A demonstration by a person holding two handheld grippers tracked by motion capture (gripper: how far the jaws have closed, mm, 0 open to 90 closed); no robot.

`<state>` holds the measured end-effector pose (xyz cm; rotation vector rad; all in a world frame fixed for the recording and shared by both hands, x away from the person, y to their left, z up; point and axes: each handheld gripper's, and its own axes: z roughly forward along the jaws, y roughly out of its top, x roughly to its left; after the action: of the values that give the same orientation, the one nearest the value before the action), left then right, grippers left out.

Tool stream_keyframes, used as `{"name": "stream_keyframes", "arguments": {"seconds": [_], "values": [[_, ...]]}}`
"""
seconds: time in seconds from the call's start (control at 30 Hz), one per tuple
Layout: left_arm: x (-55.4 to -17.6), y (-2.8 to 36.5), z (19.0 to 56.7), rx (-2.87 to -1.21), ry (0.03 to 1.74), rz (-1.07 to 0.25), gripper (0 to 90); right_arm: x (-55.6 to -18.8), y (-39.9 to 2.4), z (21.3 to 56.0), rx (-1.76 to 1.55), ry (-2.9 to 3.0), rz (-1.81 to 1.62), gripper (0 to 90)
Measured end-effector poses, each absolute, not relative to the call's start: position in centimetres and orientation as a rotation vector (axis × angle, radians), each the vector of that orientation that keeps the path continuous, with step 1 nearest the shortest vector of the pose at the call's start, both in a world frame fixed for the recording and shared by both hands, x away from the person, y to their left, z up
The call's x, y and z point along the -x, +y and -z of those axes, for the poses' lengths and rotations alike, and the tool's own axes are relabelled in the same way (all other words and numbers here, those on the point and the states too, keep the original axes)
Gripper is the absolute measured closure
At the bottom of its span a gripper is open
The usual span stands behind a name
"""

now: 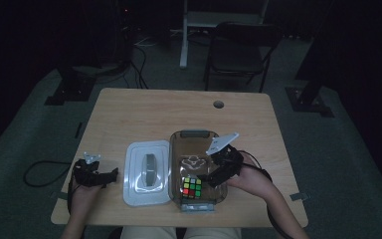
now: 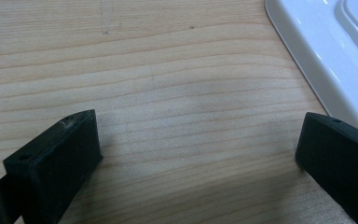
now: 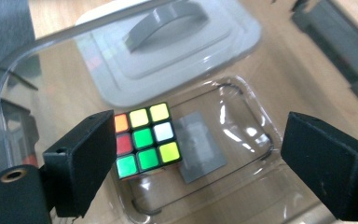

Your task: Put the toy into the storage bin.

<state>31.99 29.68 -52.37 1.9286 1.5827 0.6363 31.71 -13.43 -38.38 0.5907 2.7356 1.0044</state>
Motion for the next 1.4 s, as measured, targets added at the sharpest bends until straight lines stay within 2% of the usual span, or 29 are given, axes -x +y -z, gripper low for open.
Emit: {"name": "stream_keyframes", "arguments": {"seconds": [0.83, 1.4], "values": [[-32.0, 29.7, 52.4, -1.930, 1.583, -0.635, 0.6, -31.5, -20.7, 39.2, -0.913, 2.395, -1.250, 10.7], [-32.0, 29.6, 52.4, -1.934, 1.572, -0.632, 0.6, -30.8, -25.0, 43.6, -1.079, 2.127, -1.227, 10.7]]}}
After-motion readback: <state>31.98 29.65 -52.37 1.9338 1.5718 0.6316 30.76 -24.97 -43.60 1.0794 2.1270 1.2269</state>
